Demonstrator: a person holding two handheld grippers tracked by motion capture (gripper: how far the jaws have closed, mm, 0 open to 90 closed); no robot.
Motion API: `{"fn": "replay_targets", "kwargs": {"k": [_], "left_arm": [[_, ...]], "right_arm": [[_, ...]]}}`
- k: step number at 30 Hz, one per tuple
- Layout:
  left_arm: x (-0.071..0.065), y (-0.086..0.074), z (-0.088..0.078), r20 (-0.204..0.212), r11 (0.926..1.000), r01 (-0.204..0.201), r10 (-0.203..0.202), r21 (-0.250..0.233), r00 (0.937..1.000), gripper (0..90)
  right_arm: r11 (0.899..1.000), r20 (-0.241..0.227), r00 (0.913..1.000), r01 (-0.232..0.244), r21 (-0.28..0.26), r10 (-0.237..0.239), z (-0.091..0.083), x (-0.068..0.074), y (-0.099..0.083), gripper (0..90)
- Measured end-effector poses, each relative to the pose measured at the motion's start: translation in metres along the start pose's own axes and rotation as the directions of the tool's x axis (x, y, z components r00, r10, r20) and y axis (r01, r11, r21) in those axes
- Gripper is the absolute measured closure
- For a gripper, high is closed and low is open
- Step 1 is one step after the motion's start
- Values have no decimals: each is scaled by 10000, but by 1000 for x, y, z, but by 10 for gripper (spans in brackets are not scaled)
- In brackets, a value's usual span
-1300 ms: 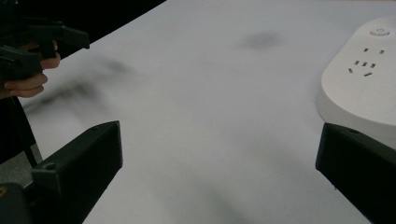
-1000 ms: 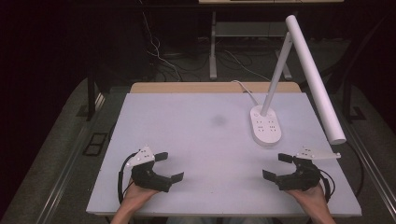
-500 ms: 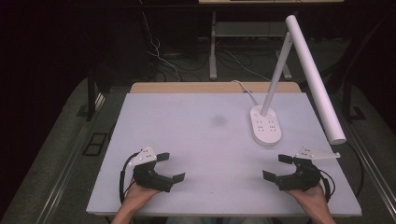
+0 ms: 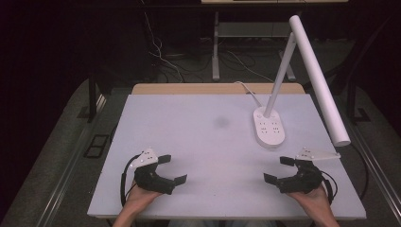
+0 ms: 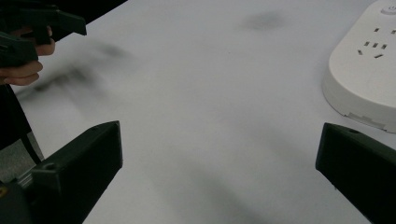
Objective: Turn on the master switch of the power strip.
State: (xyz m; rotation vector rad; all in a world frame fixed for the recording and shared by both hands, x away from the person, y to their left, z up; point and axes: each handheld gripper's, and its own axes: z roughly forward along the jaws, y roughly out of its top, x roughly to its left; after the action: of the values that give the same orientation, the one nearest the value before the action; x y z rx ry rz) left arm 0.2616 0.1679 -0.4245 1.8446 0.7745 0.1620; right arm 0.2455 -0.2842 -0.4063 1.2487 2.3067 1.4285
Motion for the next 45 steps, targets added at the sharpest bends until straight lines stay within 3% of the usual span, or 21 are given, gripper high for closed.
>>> {"fn": "replay_targets", "kwargs": {"k": [23, 45], "left_arm": [[1, -1, 0, -44, 10000, 33, -33, 81, 10000, 0], [1, -1, 0, -38, 9999, 54, -53, 90, 10000, 0]], "right_arm": [[9996, 169, 9998, -76, 288, 71, 3, -7, 17, 1], [9956, 293, 9984, 459, 822, -485, 12, -11, 54, 1]]}}
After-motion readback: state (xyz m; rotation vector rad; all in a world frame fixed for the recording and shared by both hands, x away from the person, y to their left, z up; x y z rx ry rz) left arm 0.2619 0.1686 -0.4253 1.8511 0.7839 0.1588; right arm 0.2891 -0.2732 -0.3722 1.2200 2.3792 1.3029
